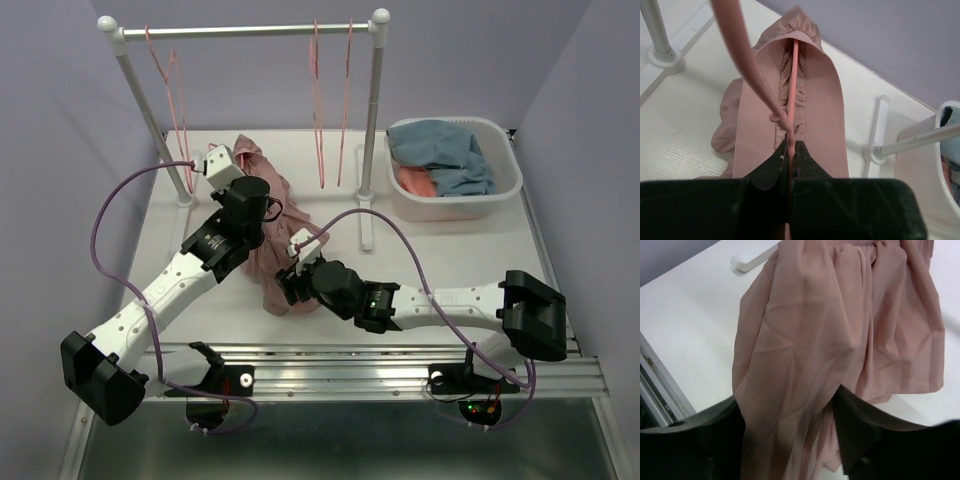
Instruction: Remove the skirt from the hanger
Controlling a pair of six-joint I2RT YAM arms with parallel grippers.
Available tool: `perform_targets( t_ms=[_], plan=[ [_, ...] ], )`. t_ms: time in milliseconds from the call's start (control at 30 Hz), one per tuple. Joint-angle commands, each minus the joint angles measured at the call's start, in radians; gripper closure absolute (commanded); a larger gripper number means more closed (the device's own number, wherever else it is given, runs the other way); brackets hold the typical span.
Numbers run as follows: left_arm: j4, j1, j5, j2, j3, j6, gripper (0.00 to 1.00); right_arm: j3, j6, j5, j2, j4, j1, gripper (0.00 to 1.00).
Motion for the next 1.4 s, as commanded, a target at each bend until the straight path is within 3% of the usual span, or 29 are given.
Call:
perform_targets(
  t_ms=[0,100,133,167,400,567,800,1367],
  plan=[
    [0.053,-0.008,-0.011,-0.026,-0.005,-0.004,1.00,0.025,-0.023,0.090,0.006,0.135,0.007,0.51],
    [0.053,-0.008,-0.013,-0.028,-0.008,-0.007,1.00,0.007,-0.011,0.095,0.007,0.155,0.007,0.69],
    [0.053,-0.008,-0.013,-0.028,-0.003,-0.007,1.00,-0.010,0.011,0.091,0.006,0.155,0.007,0.88],
    [0.053,-0.008,-0.014,-0.025,0.003,-0.004,1.00,-0.021,0.023,0.092,0.003,0.155,0.007,0.99],
    [-0.072,0.036,-0.102,0.066,0.147,-0.056,1.00,-0.147,0.150,0.055,-0.045,0.023,0.007,0.99],
    [-0.059,0.088,-0.129,0.103,0.175,-0.104,1.00,-0.224,0.261,0.014,-0.086,-0.072,0.007,0.99],
    [-0.066,0.165,-0.174,0.138,0.216,-0.121,1.00,-0.293,0.250,-0.046,-0.120,-0.126,0.016,0.99],
    [-0.046,0.217,-0.218,0.167,0.250,-0.093,1.00,-0.308,0.218,-0.189,-0.160,-0.189,0.034,0.99]
  ],
)
